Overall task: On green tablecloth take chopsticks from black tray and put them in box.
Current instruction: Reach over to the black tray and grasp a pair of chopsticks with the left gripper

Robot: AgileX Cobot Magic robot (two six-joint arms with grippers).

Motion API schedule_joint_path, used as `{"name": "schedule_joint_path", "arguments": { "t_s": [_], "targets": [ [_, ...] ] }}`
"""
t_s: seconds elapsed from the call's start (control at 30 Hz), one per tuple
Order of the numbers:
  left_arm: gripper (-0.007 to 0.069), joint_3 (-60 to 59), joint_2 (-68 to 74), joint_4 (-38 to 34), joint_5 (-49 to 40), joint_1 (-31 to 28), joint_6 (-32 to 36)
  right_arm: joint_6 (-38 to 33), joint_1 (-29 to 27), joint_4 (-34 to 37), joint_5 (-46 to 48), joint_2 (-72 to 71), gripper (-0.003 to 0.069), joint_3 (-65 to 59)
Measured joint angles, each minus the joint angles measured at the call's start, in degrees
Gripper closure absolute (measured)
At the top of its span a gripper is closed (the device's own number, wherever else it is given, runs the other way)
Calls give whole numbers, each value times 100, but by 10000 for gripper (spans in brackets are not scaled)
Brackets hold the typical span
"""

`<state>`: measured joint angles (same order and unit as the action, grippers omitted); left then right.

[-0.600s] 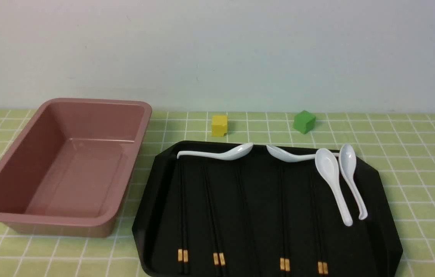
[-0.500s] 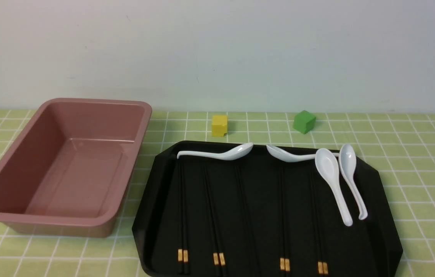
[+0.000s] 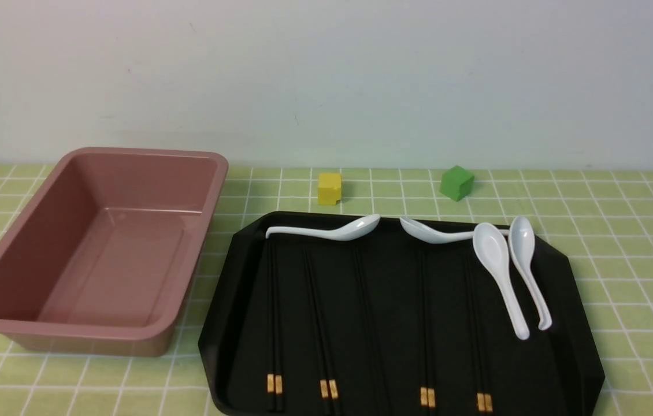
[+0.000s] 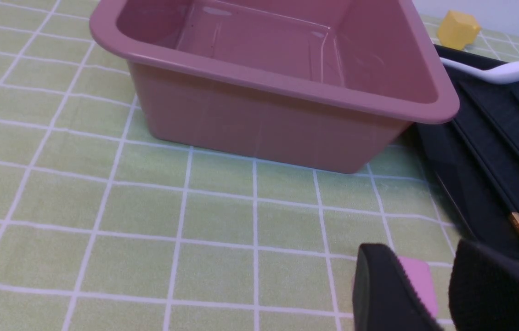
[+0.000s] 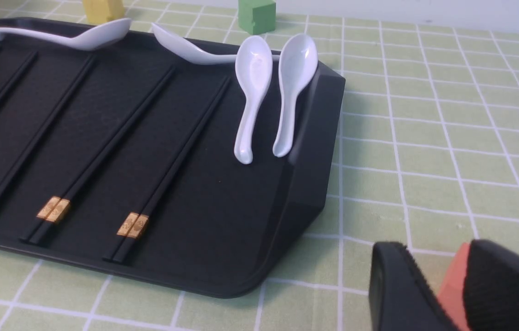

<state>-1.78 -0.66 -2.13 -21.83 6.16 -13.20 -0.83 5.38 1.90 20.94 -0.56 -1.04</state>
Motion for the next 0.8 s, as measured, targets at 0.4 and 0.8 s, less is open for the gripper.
{"name": "schedule_joint_path", "arguments": {
  "t_s": [0.4,0.8],
  "targets": [
    [386,0,0,0,17,0,0,0,0,-5,0,0,419,0],
    [386,0,0,-1921,340,0,-1474,0,0,-5,0,0,419,0]
  ]
}}
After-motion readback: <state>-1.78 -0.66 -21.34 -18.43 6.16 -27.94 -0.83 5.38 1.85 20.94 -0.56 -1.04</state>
